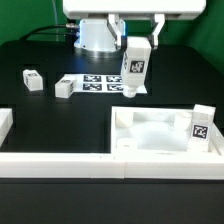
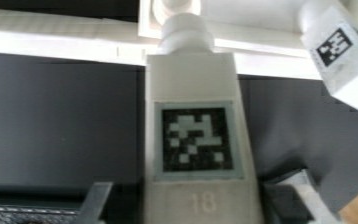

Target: Assemble square table

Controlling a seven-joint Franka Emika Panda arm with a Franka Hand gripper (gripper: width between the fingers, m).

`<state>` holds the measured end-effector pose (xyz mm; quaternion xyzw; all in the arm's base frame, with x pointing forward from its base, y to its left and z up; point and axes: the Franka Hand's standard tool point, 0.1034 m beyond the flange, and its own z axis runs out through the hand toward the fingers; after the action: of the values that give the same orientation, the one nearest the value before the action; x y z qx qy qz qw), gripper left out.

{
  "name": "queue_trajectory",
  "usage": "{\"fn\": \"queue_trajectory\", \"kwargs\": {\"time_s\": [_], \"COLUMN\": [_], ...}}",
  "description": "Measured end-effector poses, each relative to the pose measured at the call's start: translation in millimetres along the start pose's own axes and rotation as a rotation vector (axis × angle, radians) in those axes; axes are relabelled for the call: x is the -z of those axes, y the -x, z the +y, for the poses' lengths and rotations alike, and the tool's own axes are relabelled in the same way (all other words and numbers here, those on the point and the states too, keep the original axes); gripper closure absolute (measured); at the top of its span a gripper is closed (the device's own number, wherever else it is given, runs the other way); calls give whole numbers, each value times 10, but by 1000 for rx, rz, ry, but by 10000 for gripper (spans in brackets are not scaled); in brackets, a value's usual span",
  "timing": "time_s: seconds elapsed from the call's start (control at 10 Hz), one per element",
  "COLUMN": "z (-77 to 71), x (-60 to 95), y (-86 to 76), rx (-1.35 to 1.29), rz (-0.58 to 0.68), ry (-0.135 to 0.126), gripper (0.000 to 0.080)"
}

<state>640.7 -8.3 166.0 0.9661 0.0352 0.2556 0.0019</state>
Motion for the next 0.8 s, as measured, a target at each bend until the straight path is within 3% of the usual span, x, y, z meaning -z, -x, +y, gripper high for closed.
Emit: {"fn": "queue_trajectory", "kwargs": {"time_s": [0.1, 0.2, 0.3, 0.4, 0.5, 0.8], "z": [66, 78, 83, 120, 113, 90], "x": [-44, -53, -19, -1, -19, -33], "y": [-8, -40, -143, -185, -173, -179], "rx": [-4, -16, -16, 2, 0, -11], "rz": [20, -4, 29, 108, 134, 146], "ry": [18, -2, 4, 45, 55, 55], "gripper": [509, 509, 509, 509, 509, 509]}}
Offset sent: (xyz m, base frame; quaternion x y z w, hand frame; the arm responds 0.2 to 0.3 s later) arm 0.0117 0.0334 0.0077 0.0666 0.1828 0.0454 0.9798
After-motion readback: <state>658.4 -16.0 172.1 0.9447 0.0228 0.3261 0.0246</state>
